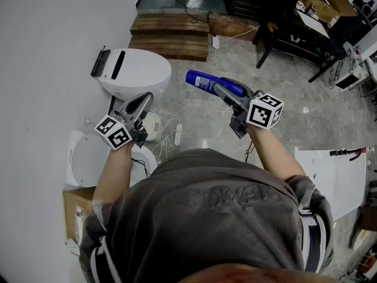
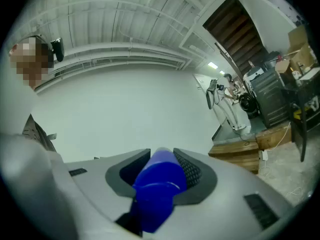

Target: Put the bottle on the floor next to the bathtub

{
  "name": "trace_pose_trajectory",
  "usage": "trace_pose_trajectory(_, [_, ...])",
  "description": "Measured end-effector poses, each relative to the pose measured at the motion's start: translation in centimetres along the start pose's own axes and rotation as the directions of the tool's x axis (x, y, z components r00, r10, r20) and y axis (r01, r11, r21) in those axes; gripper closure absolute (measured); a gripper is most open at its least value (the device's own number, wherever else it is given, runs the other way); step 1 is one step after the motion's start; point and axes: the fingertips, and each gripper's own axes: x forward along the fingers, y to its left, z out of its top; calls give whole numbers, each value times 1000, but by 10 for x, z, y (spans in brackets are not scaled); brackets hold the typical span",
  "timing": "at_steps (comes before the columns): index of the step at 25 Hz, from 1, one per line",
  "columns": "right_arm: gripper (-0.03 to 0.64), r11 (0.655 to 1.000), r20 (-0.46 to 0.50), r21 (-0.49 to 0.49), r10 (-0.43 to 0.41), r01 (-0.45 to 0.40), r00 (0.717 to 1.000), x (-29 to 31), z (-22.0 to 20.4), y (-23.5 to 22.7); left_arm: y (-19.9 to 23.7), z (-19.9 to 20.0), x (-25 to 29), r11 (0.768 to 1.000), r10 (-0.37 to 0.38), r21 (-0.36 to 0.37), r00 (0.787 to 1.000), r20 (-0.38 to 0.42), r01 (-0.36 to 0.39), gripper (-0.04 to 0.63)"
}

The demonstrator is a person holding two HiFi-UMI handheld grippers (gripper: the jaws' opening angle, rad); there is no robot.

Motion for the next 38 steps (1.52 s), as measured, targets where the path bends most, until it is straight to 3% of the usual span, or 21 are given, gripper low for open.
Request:
trace_pose_trajectory(17, [482,999,-35,45,16,-14,999,13,7,18,-4,15,-9,1000,-11,-16,1000,-8,11,588])
trace_pose_trajectory(29, [482,999,-99,25,42,-40,994,81,-60,88,37,-10,-93,998,-60,-30,998,-12,60,588])
trace_pose_trajectory(38, [483,997,-157,51,70,-63,985,69,-85,95,27,-45,-92,996,-64,-62,997,-37,62,588])
